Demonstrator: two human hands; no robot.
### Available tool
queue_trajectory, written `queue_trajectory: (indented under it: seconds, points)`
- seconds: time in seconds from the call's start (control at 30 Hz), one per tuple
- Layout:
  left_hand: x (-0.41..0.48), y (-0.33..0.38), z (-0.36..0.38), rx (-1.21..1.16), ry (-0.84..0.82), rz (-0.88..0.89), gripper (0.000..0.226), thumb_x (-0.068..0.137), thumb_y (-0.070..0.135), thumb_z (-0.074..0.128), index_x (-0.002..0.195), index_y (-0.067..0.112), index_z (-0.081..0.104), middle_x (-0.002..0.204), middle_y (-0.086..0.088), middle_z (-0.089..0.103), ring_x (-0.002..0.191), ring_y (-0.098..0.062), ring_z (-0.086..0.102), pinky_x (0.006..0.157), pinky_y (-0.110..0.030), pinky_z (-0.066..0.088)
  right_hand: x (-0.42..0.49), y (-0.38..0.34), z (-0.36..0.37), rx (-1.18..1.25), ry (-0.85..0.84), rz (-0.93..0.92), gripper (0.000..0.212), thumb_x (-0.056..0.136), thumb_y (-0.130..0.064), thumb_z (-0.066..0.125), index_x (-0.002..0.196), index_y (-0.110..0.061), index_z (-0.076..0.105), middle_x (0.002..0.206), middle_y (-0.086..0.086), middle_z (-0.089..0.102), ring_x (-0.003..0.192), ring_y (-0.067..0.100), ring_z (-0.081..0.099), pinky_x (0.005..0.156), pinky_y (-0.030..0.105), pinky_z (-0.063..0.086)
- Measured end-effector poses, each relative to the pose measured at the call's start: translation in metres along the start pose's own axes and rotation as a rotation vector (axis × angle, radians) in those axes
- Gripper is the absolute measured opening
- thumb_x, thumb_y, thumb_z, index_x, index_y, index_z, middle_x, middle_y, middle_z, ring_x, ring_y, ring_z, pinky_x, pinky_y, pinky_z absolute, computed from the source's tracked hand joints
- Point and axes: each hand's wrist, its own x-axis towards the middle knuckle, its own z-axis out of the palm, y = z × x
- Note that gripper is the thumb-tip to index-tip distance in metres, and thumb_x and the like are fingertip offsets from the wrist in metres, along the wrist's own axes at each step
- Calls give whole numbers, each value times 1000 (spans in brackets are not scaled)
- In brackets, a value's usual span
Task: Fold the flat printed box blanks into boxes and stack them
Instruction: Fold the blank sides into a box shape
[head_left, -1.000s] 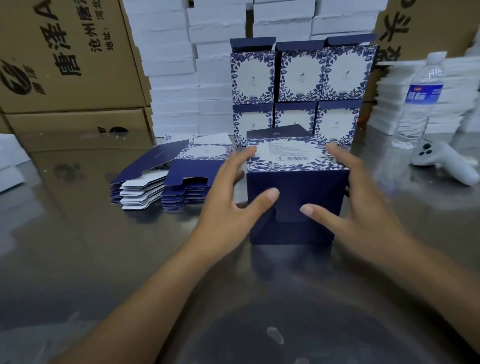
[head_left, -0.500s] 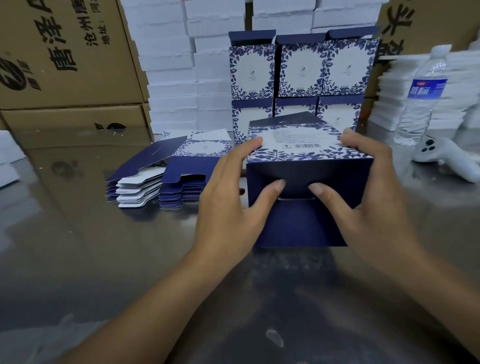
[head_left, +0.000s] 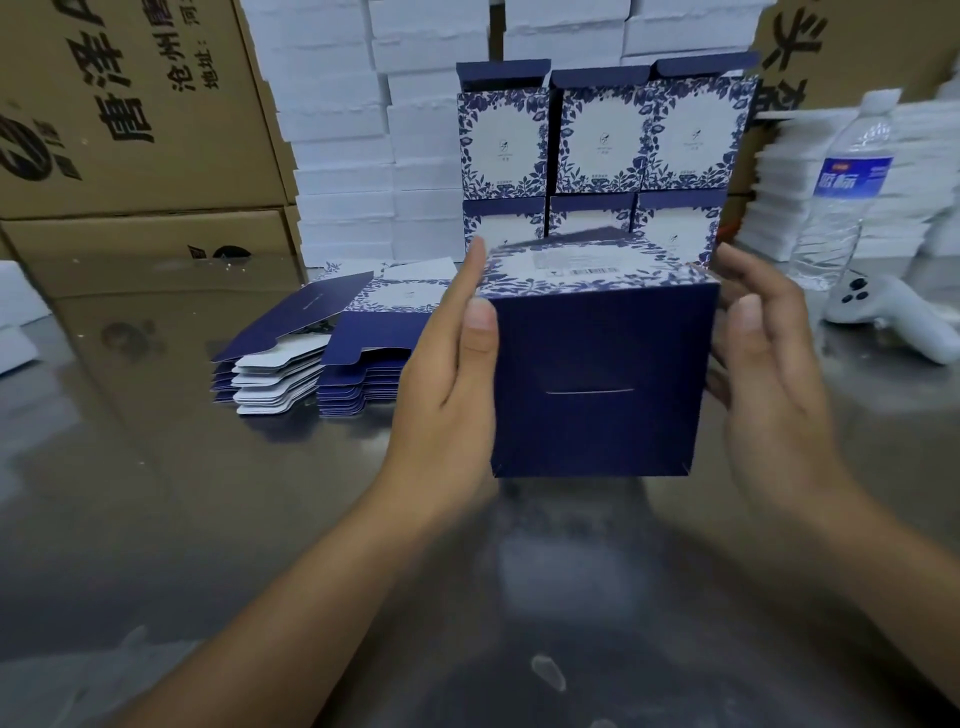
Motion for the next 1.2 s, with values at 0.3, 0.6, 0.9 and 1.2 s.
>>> queue_trajectory:
  seconds: [0.3, 0.6, 0.9, 1.2]
  points:
    - [6, -4, -3, -85, 114, -122, 29, 100, 45, 28, 111, 49, 54, 103, 31, 66, 96, 14, 59, 75, -9, 49, 6, 10, 0, 88, 34, 396, 82, 52, -66, 65, 123, -29, 47, 132, -6, 53, 116, 3, 55, 105, 38, 42]
    - [4, -6, -1, -114, 157, -75, 31, 94, 48, 31, 109, 46, 58, 105, 20, 64, 86, 3, 57, 76, -19, 47, 7, 18, -4, 286, -107, 748, 136, 36, -71, 77, 148, -13, 25, 134, 8, 56, 115, 17, 58, 104, 43, 43]
    - [13, -15, -7, -362, 199, -193, 35, 105, 21, 29, 107, 32, 62, 84, 5, 60, 78, -13, 51, 67, -22, 53, 14, 10, -9, 266, 60, 460, 123, 40, -51, 75, 148, -19, 24, 112, -15, 64, 98, -2, 64, 69, 18, 53]
    - [18, -18, -10, -558, 246, -393, 35, 105, 17, 29, 111, 21, 63, 93, -2, 62, 90, -20, 55, 70, -28, 58, 11, 12, -9, 178, 95, 287, 84, 39, -40, 91, 113, -28, 54, 116, -10, 66, 111, 5, 60, 96, 36, 45]
